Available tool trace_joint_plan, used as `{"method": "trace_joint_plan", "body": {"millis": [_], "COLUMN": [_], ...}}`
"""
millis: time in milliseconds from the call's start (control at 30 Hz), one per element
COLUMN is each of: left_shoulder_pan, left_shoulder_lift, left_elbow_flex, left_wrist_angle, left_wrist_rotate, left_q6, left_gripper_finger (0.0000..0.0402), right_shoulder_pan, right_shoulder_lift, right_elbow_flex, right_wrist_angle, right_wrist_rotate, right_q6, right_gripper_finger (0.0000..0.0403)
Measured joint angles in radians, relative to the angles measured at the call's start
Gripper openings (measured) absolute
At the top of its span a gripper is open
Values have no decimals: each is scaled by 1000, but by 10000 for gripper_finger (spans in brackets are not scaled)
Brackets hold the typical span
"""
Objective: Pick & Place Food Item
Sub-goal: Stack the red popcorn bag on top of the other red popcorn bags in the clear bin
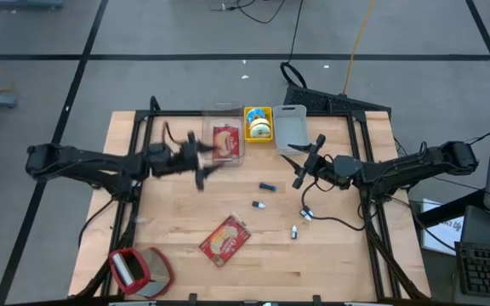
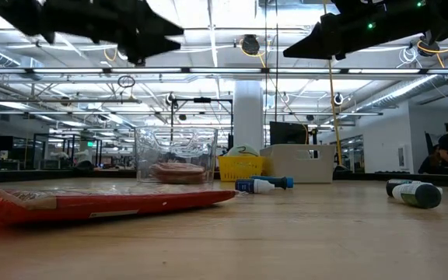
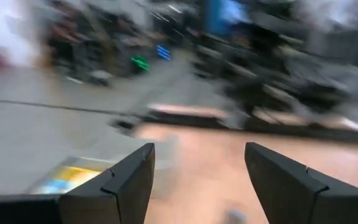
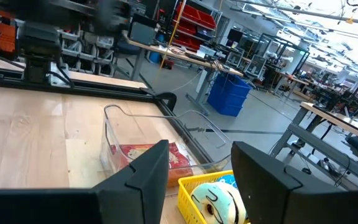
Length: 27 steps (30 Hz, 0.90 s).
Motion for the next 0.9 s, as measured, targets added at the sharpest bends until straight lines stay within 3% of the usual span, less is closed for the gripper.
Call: {"method": "trace_joint_plan", "body": {"millis": [200, 300, 533, 900], "left_shoulder_pan": [-314, -425, -547, -585], "left_shoulder_lift": [54, 131, 315, 568], "left_elbow_flex": [211, 293, 334, 334], "left_wrist_angle": [-478, -633, -690, -685], "left_wrist_rotate": [-148, -159, -124, 130], "left_q6": [-98, -186, -373, -634], "left_gripper_finger": [253, 253, 253, 253], "right_shoulder_pan": [0, 0, 0, 0], "right_shoulder_lift": [0, 0, 0, 0], "right_elbow_flex": [0, 0, 0, 0], "right_wrist_angle": [0, 0, 4, 3], "right_wrist_rotate": [0, 0, 0, 0], "right_q6": [0, 0, 0, 16], "right_gripper_finger": [166, 164, 165, 161]}}
